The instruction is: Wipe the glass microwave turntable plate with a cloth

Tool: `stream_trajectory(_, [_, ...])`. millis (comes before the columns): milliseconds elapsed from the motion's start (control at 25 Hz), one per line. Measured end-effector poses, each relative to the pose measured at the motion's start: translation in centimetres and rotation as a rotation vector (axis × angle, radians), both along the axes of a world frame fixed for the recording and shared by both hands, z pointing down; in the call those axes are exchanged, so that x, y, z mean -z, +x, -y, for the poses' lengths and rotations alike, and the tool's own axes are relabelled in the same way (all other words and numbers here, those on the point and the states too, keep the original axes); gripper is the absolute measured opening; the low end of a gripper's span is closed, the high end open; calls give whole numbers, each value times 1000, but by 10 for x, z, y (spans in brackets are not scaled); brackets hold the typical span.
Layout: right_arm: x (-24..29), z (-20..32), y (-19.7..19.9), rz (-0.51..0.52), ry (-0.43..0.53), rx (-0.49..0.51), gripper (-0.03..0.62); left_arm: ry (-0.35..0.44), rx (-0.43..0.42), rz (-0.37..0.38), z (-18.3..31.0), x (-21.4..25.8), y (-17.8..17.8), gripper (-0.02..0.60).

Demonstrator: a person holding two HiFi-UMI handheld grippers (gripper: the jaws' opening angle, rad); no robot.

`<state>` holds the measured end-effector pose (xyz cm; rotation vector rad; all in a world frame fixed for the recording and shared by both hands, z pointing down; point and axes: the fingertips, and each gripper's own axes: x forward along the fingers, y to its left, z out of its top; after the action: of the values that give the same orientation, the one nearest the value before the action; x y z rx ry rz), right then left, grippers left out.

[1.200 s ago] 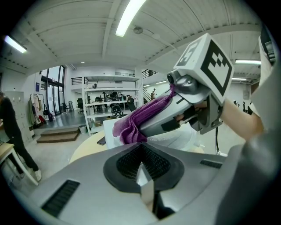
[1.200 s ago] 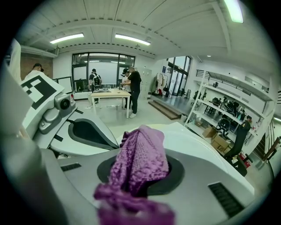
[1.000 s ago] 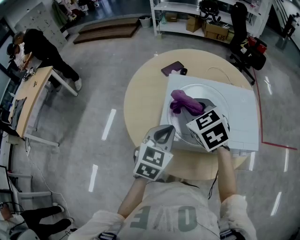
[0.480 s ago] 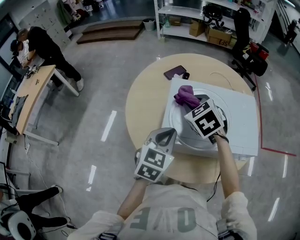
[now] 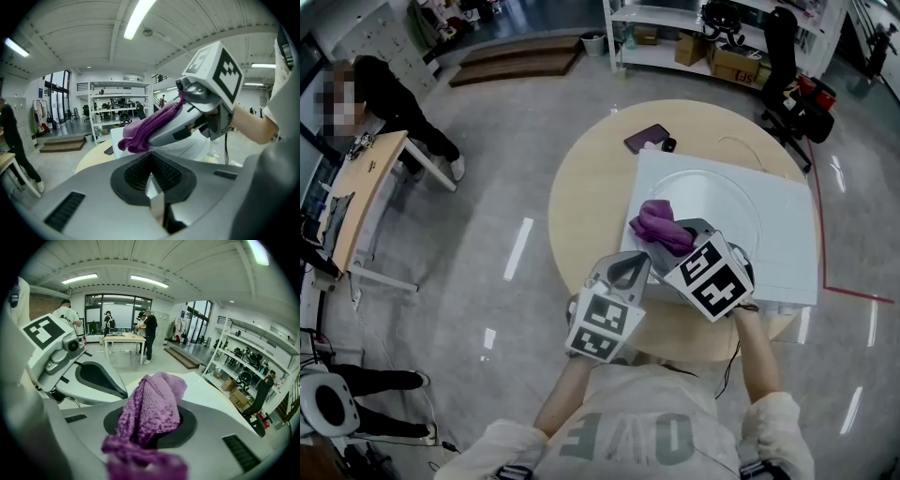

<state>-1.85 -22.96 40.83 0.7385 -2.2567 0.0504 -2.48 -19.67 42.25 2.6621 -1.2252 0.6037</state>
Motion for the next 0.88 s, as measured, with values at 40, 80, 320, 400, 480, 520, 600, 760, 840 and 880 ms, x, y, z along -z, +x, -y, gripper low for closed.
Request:
stream_trajectory(40, [-1,-5,-2,1,-5,12,49,-1,0,0,0,0,0,3])
stream_trajectory(80, [-2,-10,-4,2,-8,25,49,-1,-1,0,0,-1,0,3])
stream_trajectory(320, [-5,-17,-9,15,-10,48,49,-1,-3,1,1,-2,0,3])
stream_trajectory(400, [-5,-18,-9,30,-33,37,49,-5,-4,0,0,-1,0,3])
stream_trajectory(480, [-4,-18,-9,36,-41,37,48,-2,-5,1,0,-1,0,3])
stream_trajectory(520, [-4,-17,-9,39,-42,38,49,1,-4,2,0,-1,0,3])
stream_trajectory(600, [-4,-16,-9,49,-49,40,49,4,-2,3,1,0,-1,3])
stream_trajectory(760, [0,-11,-3,53,-28,33,49,0,0,2,0,-1,0,3])
stream_trajectory(840, [8,1,6,59,6,-3,49,1,1,1,0,-2,1,3])
stream_trajectory(880, [14,9,12,65,26,-31,49,2,2,1,0,-2,1,3])
